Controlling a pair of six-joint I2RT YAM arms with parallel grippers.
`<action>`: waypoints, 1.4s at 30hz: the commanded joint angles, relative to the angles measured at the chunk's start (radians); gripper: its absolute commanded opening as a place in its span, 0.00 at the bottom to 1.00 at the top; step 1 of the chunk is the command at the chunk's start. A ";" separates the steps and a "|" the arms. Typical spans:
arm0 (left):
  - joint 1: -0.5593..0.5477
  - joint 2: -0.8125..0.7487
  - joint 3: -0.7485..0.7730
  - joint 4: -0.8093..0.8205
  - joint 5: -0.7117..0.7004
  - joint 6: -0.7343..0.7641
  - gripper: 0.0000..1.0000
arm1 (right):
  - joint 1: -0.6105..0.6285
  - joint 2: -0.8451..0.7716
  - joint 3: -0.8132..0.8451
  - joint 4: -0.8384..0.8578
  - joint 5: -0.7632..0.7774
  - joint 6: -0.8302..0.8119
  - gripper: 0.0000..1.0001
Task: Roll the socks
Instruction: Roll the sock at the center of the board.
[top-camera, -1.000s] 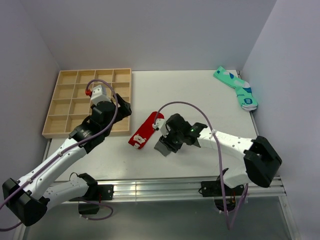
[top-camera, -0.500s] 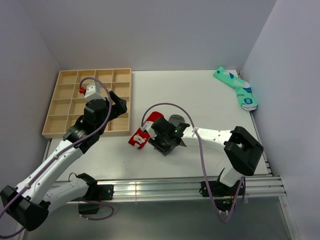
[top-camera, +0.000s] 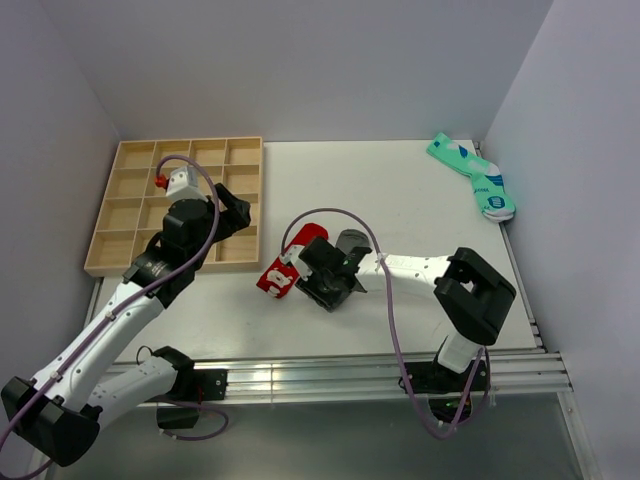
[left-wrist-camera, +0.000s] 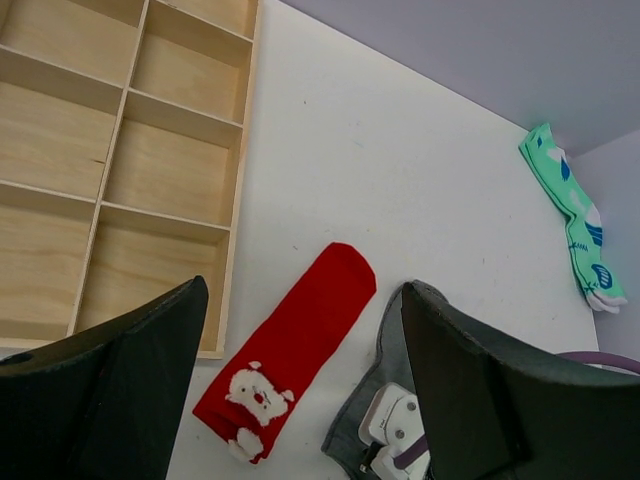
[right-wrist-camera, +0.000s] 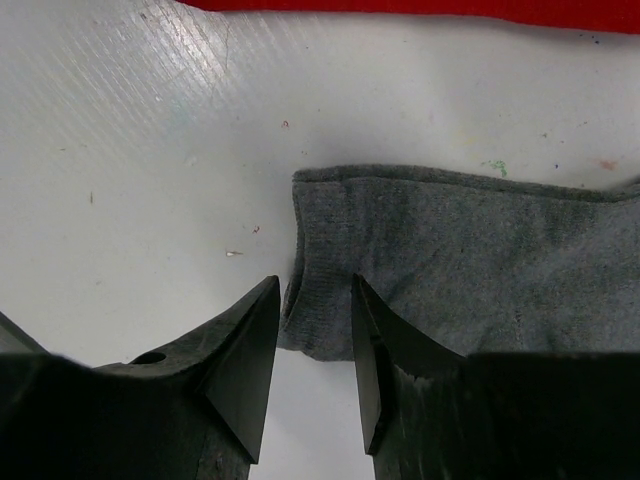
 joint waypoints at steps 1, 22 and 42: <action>0.009 -0.001 -0.007 0.052 0.029 0.024 0.84 | 0.008 0.008 0.041 0.018 0.007 0.017 0.43; 0.020 0.062 -0.039 0.112 0.091 0.018 0.84 | 0.016 0.131 0.119 -0.037 -0.001 0.017 0.39; 0.008 0.116 -0.297 0.503 0.316 0.009 0.56 | -0.333 0.117 0.242 -0.424 -0.585 -0.321 0.18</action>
